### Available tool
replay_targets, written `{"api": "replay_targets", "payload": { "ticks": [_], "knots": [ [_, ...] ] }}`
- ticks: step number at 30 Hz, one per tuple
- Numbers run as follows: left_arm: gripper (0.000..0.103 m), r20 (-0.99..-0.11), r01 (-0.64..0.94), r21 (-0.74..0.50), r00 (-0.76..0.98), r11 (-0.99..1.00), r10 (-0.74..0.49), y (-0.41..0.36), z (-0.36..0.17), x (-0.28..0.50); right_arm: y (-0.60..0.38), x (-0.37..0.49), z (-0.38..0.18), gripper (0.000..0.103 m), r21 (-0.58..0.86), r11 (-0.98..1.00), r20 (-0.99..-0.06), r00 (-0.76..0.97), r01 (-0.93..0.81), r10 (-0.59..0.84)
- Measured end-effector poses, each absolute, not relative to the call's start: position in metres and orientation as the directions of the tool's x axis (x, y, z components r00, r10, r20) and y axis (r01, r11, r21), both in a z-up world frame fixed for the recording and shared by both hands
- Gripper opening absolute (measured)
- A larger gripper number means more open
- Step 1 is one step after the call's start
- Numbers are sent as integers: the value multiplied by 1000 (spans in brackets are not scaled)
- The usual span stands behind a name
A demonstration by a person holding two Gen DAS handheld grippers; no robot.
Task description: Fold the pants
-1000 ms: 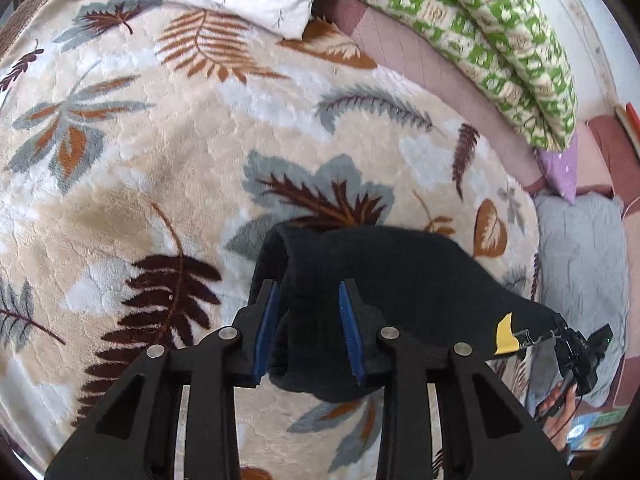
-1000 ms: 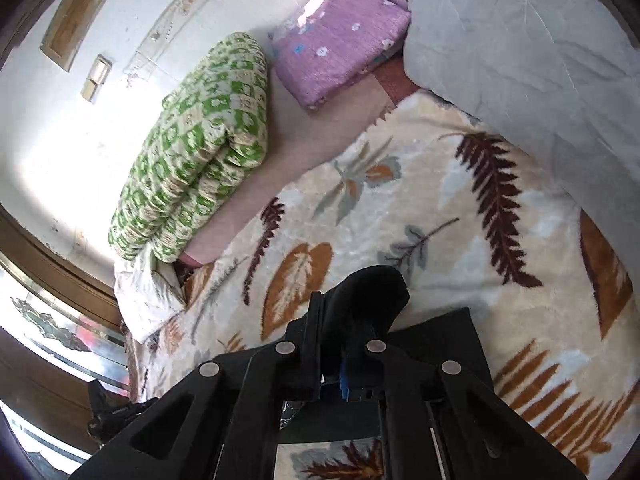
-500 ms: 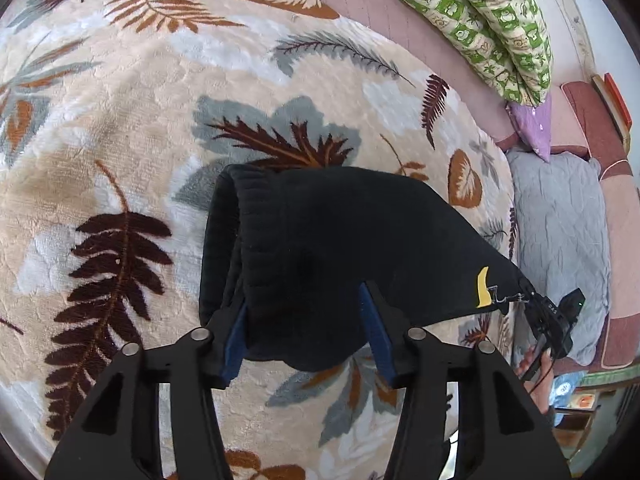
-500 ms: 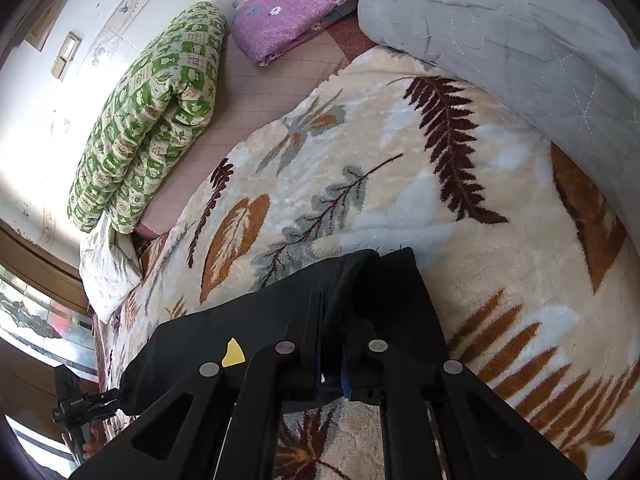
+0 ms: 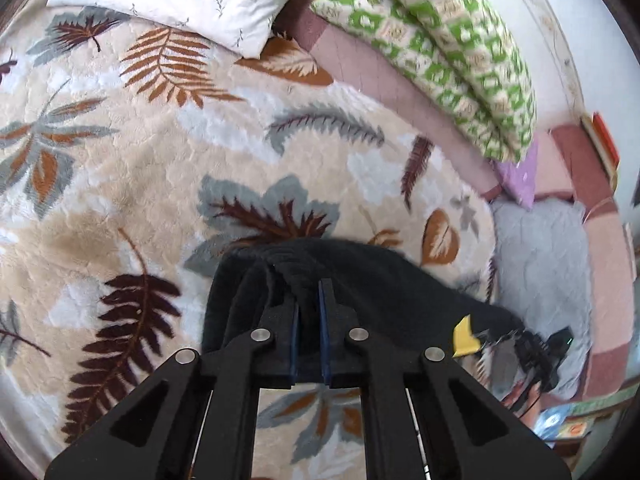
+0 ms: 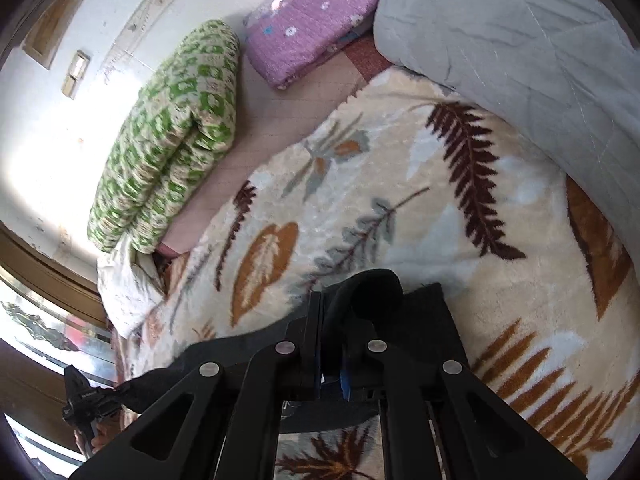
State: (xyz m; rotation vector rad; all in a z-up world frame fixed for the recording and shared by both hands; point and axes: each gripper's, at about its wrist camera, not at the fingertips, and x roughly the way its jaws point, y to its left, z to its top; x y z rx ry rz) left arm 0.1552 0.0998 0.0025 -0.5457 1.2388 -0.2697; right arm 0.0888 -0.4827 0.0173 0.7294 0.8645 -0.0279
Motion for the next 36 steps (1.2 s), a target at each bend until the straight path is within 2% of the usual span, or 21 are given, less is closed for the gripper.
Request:
{"api": "replay_targets", "payload": {
  "ticks": [4,8,12,15,16,18,19,22,27,30,33,34,36],
  "knots": [
    [6,-885,-89,-423,257,902,-390,98,-31,144,-482,83,9,6,571,759,-715,644,312,273],
    [7,-904,-109,-403,200,909,-377,104,-59,139,-490,70,-23,6,538,754,-761,603,378,241],
    [9,-913,-116,-382,202,917,-355,102,-59,139,-495,58,-47,8,475,779,-807,555,409,201],
    [10,-921,-104,-361,198,927,-337,98,-57,139,-497,57,-51,9,470,785,-808,555,403,199],
    [10,-922,-99,-356,196,929,-333,98,-56,138,-497,58,-48,16,474,786,-809,549,397,210],
    [12,-923,-101,-354,195,930,-331,98,-56,138,-500,55,-37,18,504,772,-788,572,388,227],
    [13,-924,-105,-356,191,929,-332,99,-57,138,-504,52,-31,23,538,750,-765,596,385,243],
    [15,-919,-122,-373,185,920,-348,100,-61,139,-514,35,-21,53,581,690,-741,632,433,228],
    [16,-910,-149,-400,179,904,-373,106,-63,137,-511,10,-41,55,624,567,-750,615,537,244],
    [18,-909,-148,-405,171,902,-380,106,-62,135,-514,11,-55,55,667,500,-722,645,553,249],
    [18,-904,-137,-417,168,898,-394,105,-61,132,-513,15,-62,65,695,456,-698,674,556,241],
    [22,-901,-137,-423,165,896,-401,104,-62,132,-512,17,-60,69,702,455,-688,687,548,234],
    [33,-888,-128,-452,157,883,-432,103,-64,130,-508,21,-60,70,712,446,-680,691,543,244]
  ]
}}
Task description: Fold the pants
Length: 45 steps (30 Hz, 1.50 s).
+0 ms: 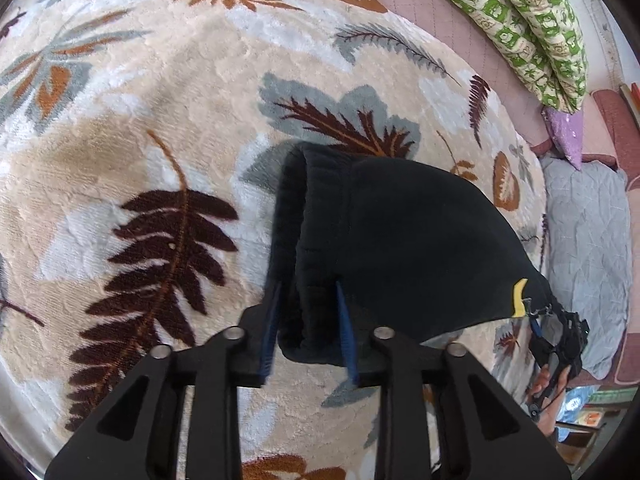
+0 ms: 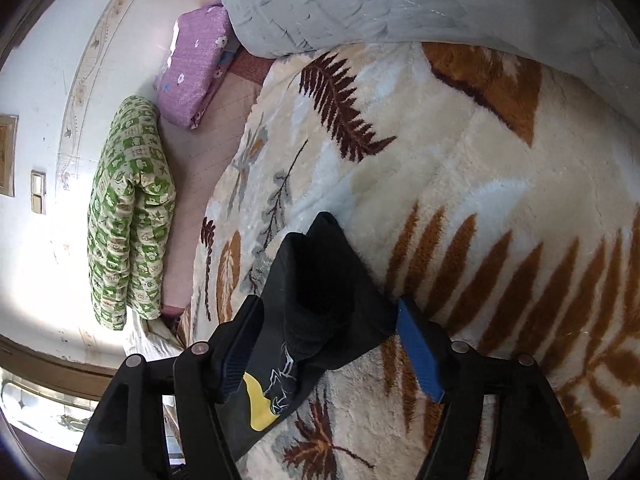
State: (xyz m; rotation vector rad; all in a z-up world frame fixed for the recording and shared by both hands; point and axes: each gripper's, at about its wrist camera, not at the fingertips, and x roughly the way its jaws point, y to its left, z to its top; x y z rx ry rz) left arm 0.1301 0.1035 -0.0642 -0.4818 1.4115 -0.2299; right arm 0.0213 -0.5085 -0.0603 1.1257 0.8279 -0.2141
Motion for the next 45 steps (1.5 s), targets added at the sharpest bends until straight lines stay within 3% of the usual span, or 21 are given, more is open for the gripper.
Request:
{"api": "replay_targets", "payload": {
  "ticks": [1,3,4,5,11,16,18,20,24,25,26,30,33,40,45],
  "knots": [
    [38,-884,-122,-459,158,880,-439,103,-64,129,-506,24,-61,70,715,449,-679,687,536,260],
    [40,-890,-106,-447,158,888,-428,99,-63,128,-503,30,-62,58,704,474,-690,669,530,277],
    [40,-894,-101,-437,155,894,-420,96,-62,128,-502,32,-63,28,711,475,-683,668,518,295],
    [40,-898,-94,-428,150,899,-413,94,-61,129,-502,35,-64,18,720,474,-678,659,506,326],
    [41,-909,-79,-411,109,908,-402,86,-65,132,-508,24,-26,18,731,526,-647,686,434,333],
    [47,-921,-87,-387,89,918,-380,86,-68,130,-520,21,-59,20,580,611,-793,546,538,272],
    [47,-918,-80,-394,79,916,-388,88,-67,127,-517,20,-61,24,577,639,-786,558,508,267],
    [47,-912,-70,-408,83,910,-403,92,-62,125,-515,19,-48,39,548,667,-801,546,505,246],
    [47,-909,-35,-406,119,913,-400,96,-46,129,-519,14,1,46,410,768,-802,595,492,47],
    [47,-908,-36,-406,127,913,-399,97,-42,132,-519,19,9,55,407,788,-787,615,461,46],
    [47,-905,-40,-411,137,911,-402,99,-38,137,-520,29,12,56,423,802,-785,613,421,92],
    [48,-890,-55,-435,176,899,-420,108,-22,158,-517,64,1,55,402,831,-831,535,384,154],
    [56,-897,-73,-430,146,900,-417,102,-27,177,-512,79,-5,55,386,847,-848,503,366,169],
    [56,-903,-72,-429,65,900,-425,77,-50,193,-502,92,-17,56,361,862,-881,434,355,189],
    [56,-875,-86,-482,101,872,-473,75,-48,194,-510,93,-26,56,375,850,-891,399,371,219]
  ]
}}
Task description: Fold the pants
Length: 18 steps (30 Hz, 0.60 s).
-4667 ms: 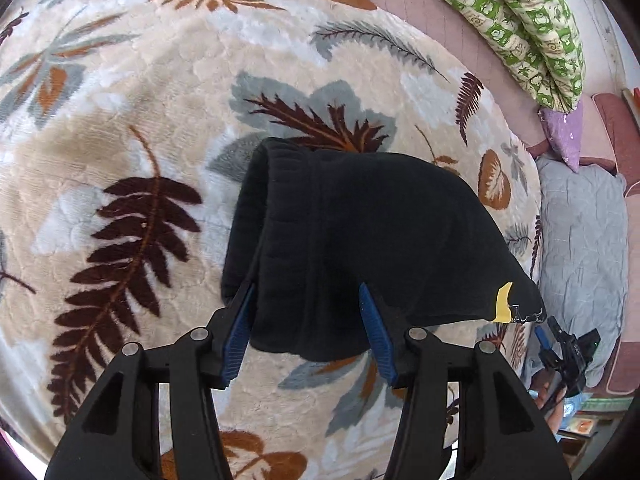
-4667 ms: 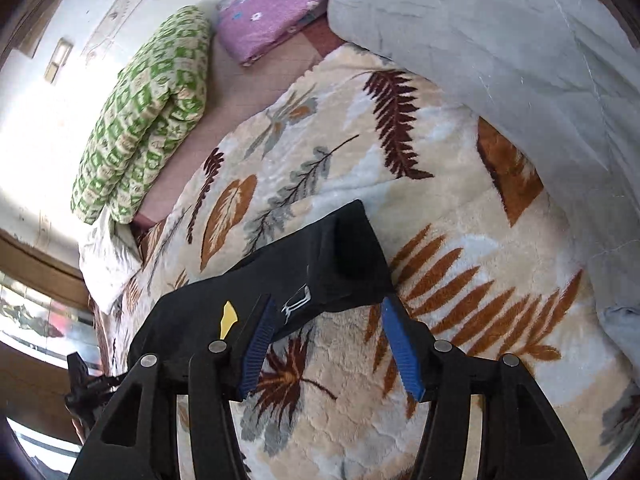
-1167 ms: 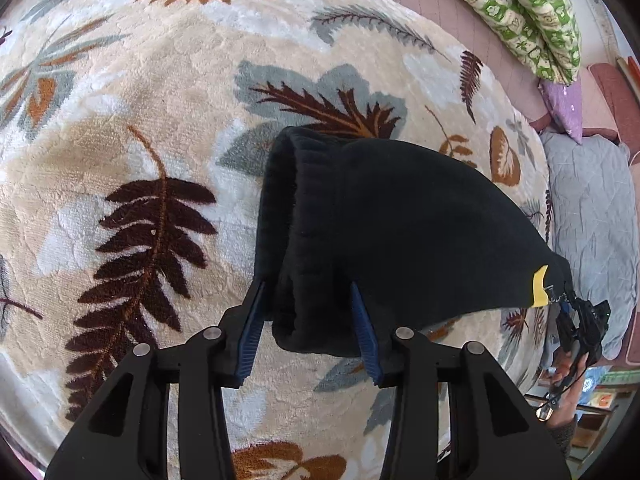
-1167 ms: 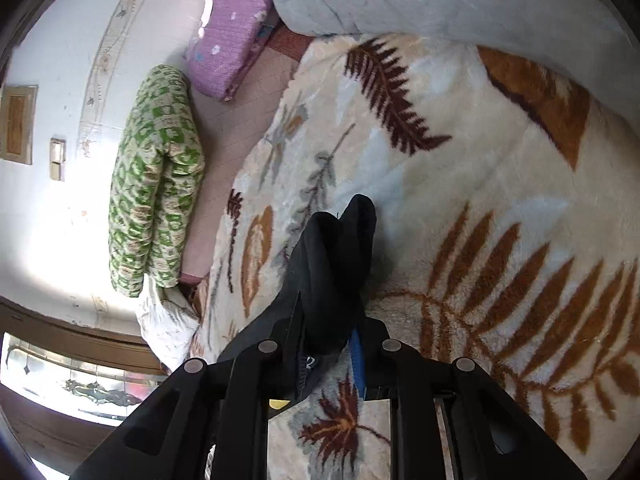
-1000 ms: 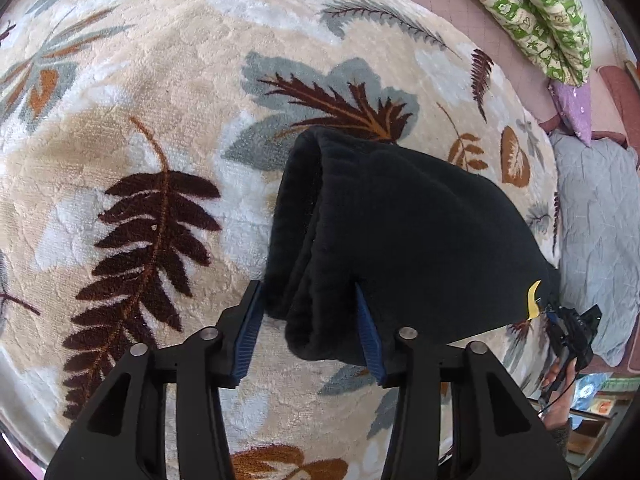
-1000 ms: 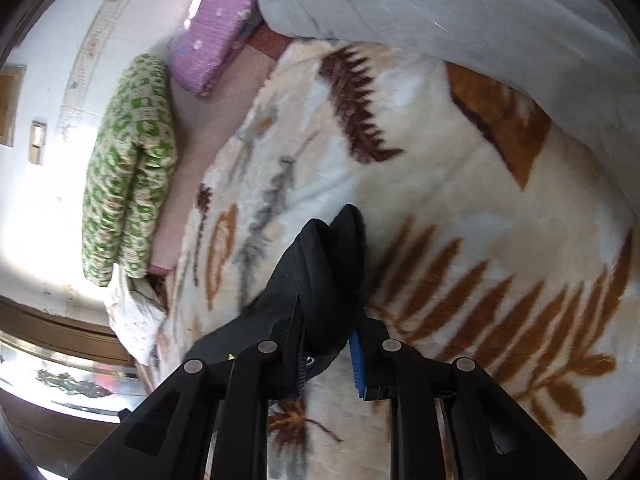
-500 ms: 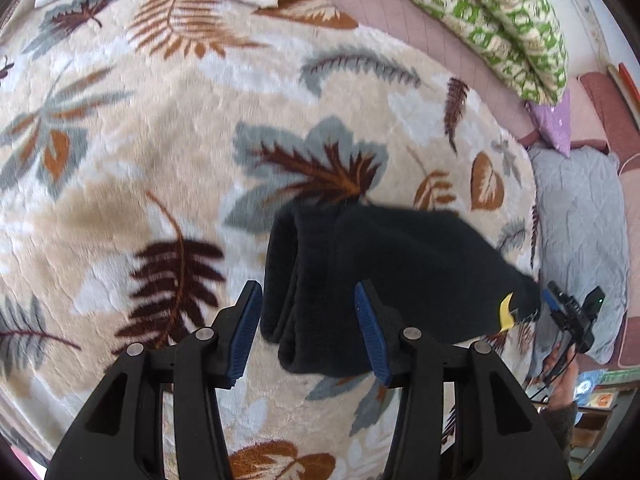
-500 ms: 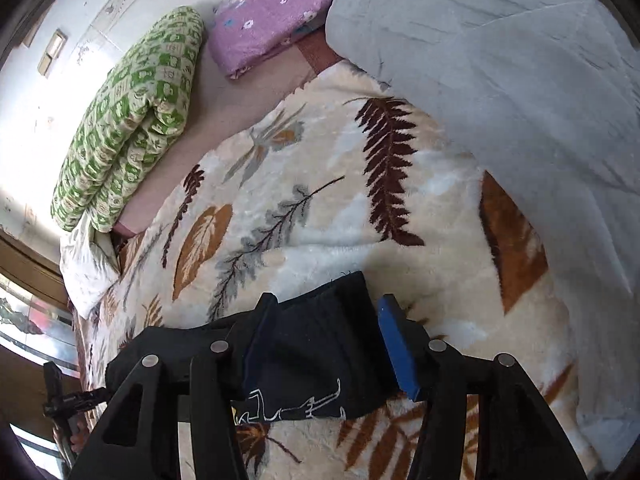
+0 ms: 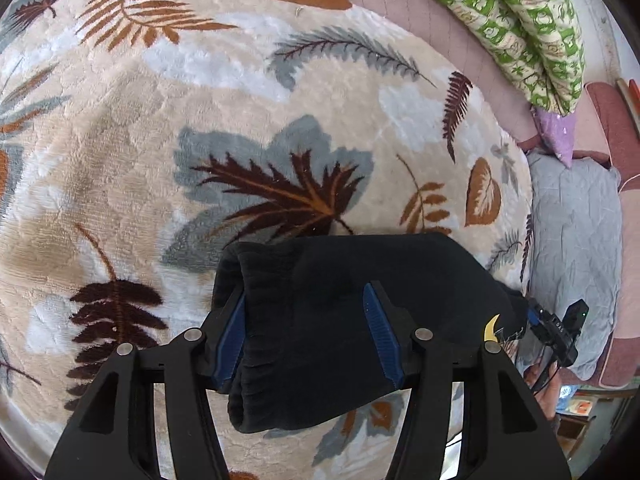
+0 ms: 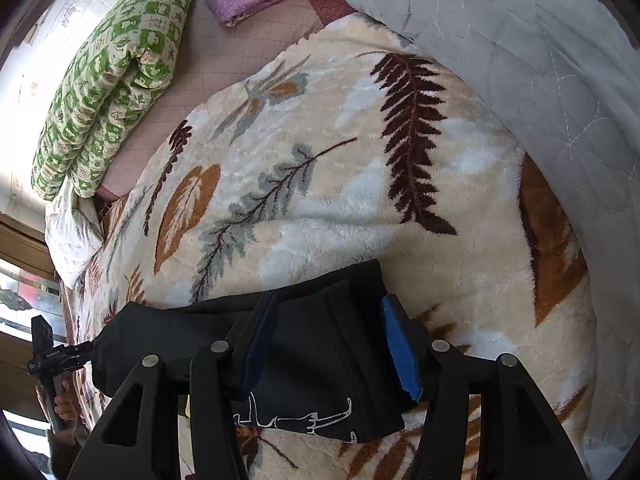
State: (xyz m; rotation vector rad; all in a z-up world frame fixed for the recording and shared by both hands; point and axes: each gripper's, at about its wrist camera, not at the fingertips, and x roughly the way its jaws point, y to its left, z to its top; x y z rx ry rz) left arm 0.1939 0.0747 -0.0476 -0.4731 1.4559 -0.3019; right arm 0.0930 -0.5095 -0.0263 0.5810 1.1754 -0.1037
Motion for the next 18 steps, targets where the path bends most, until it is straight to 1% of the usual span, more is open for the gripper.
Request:
{"api": "replay_targets", "payload": {
  "ticks": [3,4,5,7,8,9,10,12,13,15,17,18],
  "knots": [
    [55,-868,-104,-493,121,864,-481,75,-48,195,-513,95,-29,53,402,836,-883,399,374,246],
    [53,-866,-107,-496,131,862,-483,76,-48,195,-512,97,-30,46,400,841,-885,394,364,250],
    [47,-870,-122,-488,152,864,-470,77,-47,193,-511,98,-30,28,385,851,-889,389,357,239],
    [26,-869,-133,-488,168,862,-466,77,-47,191,-506,102,-31,9,368,870,-897,372,327,239],
    [21,-871,-147,-483,181,863,-456,79,-46,189,-502,103,-29,8,341,887,-905,366,313,218],
    [14,-866,-157,-490,195,857,-460,81,-44,187,-498,103,-28,7,316,903,-910,361,292,202],
    [11,-853,-166,-510,225,844,-472,86,-40,186,-495,103,-25,6,306,909,-910,367,284,191],
    [11,-845,-177,-510,287,842,-451,97,-31,185,-499,99,-9,6,320,903,-883,436,287,174],
    [11,-851,-177,-501,281,847,-444,97,-33,186,-505,94,3,6,357,886,-847,503,295,174],
    [11,-886,-181,-438,252,880,-389,93,-43,188,-515,89,7,6,393,863,-818,550,317,170],
    [11,-913,-170,-372,242,912,-327,88,-51,189,-519,88,-5,6,371,857,-839,525,357,144],
    [11,-915,-171,-369,239,914,-324,89,-54,190,-520,88,-10,6,373,853,-842,519,366,146]
  ]
}}
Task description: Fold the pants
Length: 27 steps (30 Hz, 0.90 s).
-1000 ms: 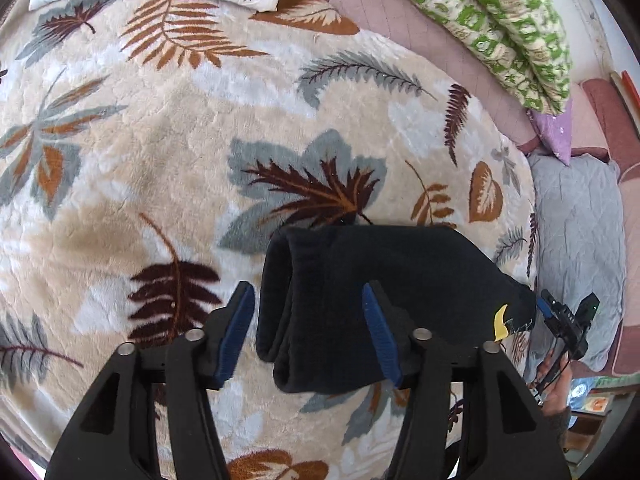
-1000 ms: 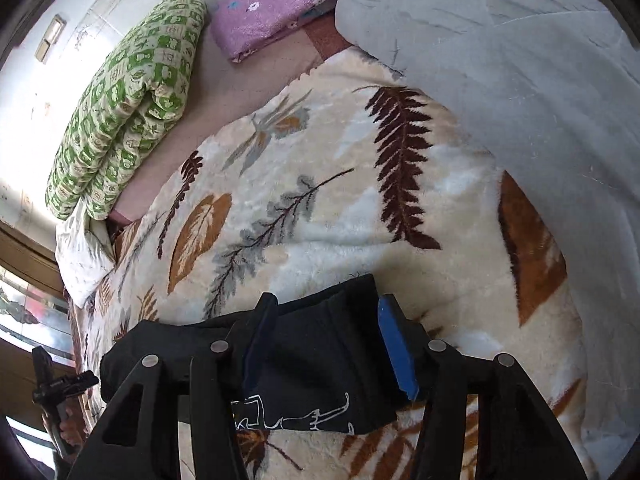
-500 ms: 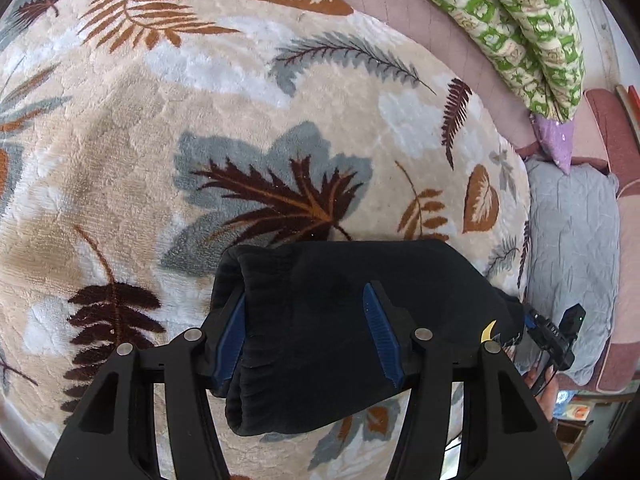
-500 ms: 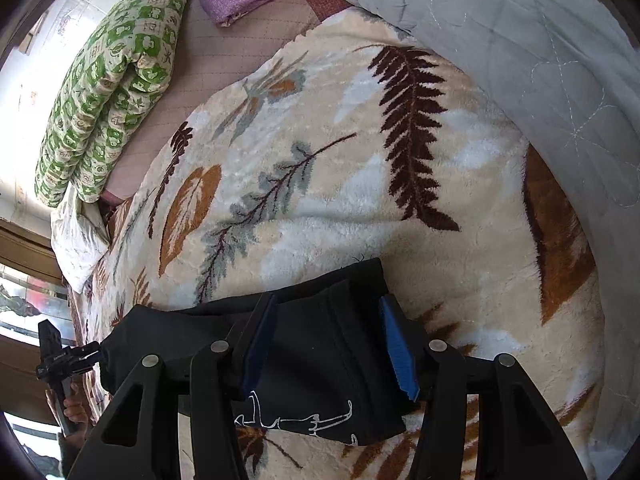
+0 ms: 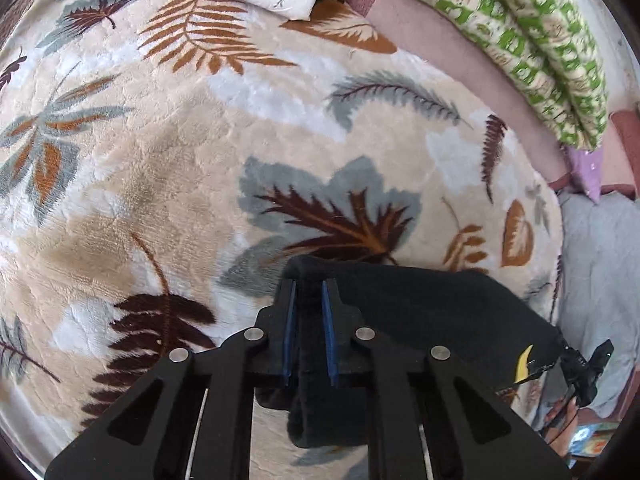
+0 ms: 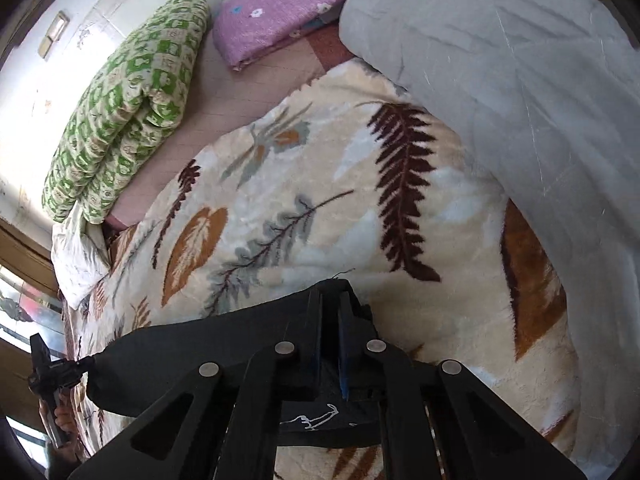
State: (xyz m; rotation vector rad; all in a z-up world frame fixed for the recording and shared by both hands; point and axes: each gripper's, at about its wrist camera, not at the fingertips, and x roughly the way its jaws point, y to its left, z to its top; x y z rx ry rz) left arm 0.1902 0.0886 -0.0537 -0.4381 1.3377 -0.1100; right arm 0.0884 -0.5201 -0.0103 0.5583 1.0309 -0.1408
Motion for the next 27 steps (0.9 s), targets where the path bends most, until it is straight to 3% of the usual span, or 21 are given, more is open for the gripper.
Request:
{"api": "replay_targets", "payload": {
  "ticks": [6,9,11,13,14,16,17,20,23,27],
  "knots": [
    [11,-949,-195,-285,195,938,-248,96,-70,197,-521,81,-42,6,366,834,-862,488,414,136],
    [11,-934,-252,-350,168,902,-315,113,-77,192,-520,81,-46,6,358,831,-866,485,426,125],
    [11,-910,-273,-408,203,871,-362,128,-67,186,-519,81,-40,16,350,828,-874,471,439,120],
    [13,-890,-262,-446,234,856,-392,139,-54,180,-515,77,-24,18,308,841,-880,469,445,74],
    [16,-878,-249,-467,244,849,-411,140,-46,178,-512,74,-9,18,274,855,-874,486,441,30],
    [43,-867,-217,-486,239,847,-437,136,-37,177,-501,73,18,19,224,883,-849,527,413,-31],
    [48,-871,-203,-478,235,855,-431,131,-35,178,-491,75,31,23,222,900,-833,553,375,-25],
    [52,-888,-166,-447,205,879,-412,115,-38,181,-452,102,49,43,312,926,-811,567,212,144],
    [52,-878,-161,-474,156,866,-452,103,-48,185,-394,143,39,43,400,916,-802,496,35,332],
    [52,-872,-136,-488,128,862,-473,91,-53,189,-321,191,-5,40,375,924,-857,350,-81,378]
  ]
}}
